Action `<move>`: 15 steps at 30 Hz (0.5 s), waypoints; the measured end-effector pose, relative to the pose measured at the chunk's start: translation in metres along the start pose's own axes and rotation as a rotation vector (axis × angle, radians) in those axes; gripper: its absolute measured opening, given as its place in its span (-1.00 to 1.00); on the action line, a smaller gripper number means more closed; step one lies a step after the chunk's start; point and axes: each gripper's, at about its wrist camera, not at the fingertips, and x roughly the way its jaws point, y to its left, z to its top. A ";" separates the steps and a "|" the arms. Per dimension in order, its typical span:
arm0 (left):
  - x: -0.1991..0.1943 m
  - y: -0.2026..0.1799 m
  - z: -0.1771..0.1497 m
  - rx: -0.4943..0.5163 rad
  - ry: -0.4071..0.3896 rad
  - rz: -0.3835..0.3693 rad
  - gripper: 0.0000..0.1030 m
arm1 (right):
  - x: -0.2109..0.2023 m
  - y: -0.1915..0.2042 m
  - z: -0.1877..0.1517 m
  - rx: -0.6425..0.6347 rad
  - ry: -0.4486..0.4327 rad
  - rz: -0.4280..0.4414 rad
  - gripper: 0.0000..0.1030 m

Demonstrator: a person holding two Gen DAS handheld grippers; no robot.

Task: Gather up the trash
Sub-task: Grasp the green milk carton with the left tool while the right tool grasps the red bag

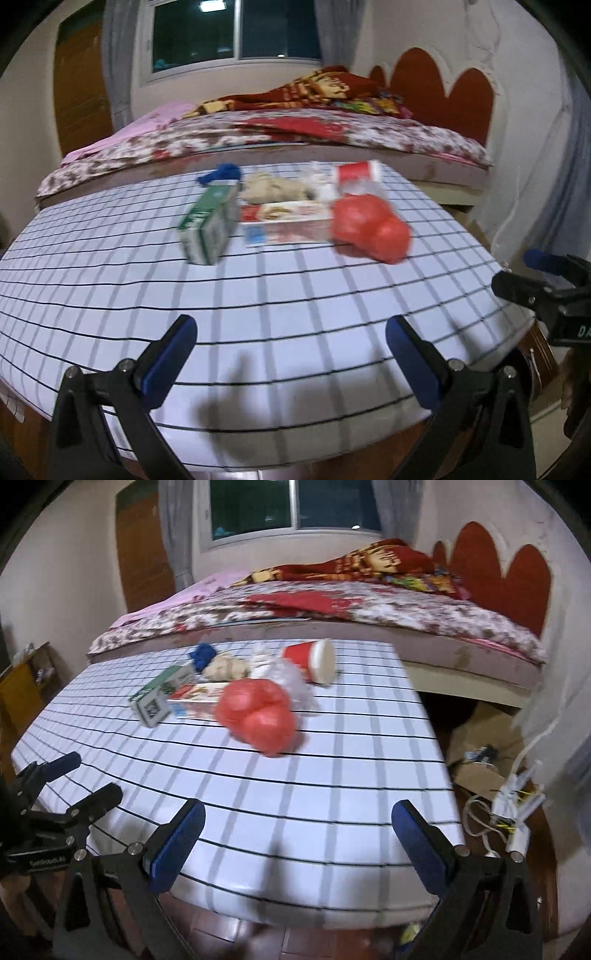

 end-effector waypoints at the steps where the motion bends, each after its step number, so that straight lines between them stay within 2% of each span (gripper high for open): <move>1: 0.002 0.008 0.002 -0.005 0.000 0.016 0.99 | 0.005 0.006 0.003 0.003 0.001 0.016 0.98; 4: 0.009 0.023 0.005 -0.010 0.008 0.043 0.99 | 0.020 0.019 0.013 0.014 -0.012 0.062 0.98; 8: 0.020 0.043 0.010 -0.018 0.008 0.051 0.99 | 0.037 0.032 0.023 -0.004 -0.054 0.046 0.98; 10: 0.026 0.052 0.013 -0.025 0.002 0.050 0.99 | 0.052 0.035 0.031 -0.024 -0.013 0.056 0.98; 12: 0.039 0.062 0.017 -0.037 0.022 0.042 0.96 | 0.065 0.036 0.039 -0.047 0.013 -0.001 0.98; 15: 0.057 0.075 0.023 -0.058 0.044 0.047 0.87 | 0.083 0.031 0.047 -0.047 0.029 0.019 0.98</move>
